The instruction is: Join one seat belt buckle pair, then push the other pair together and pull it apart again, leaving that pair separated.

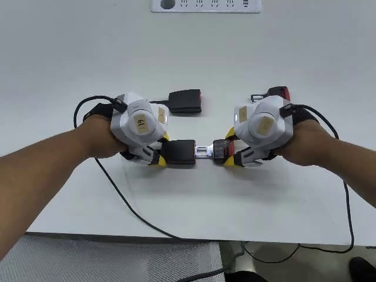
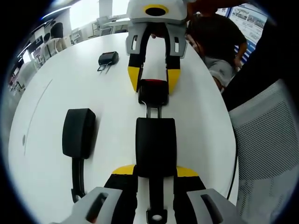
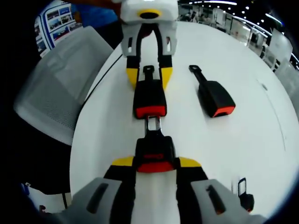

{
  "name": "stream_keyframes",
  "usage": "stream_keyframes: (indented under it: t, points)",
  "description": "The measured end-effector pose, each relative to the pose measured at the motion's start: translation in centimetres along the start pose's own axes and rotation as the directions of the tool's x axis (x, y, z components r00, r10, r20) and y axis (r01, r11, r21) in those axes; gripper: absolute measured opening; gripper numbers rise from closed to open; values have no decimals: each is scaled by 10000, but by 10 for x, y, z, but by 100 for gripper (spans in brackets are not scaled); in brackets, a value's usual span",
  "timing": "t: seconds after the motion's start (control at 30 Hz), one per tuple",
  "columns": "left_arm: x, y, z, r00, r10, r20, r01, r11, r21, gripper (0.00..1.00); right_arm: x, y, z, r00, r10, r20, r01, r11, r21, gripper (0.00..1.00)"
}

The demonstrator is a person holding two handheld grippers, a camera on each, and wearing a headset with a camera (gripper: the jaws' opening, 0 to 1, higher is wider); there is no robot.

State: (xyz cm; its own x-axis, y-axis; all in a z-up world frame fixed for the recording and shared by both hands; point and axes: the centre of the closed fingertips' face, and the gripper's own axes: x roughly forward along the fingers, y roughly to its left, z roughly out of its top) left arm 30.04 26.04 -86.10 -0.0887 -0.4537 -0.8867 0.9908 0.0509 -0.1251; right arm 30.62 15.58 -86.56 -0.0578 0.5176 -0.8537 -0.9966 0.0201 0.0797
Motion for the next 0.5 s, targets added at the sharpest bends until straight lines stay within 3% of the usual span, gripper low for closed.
stream_keyframes:
  t: [0.13, 0.2, 0.5]
  points:
    - [1, -1, 2, 10000, 50, -23, -50, 10000, 57, 29, 6, 3, 10, 9999, 4, 120, -2, 9999, -108, 32]
    - [2, -1, 1, 9999, 35, -95, -32, 9996, 265, 29, 5, 1, 7, 10000, 26, -60, -27, 9998, -173, 32]
    - [4, 1, 2, 10000, 93, -18, -94, 9995, -315, 28, 6, 1, 8, 10000, -56, 71, 54, 9999, 163, 31]
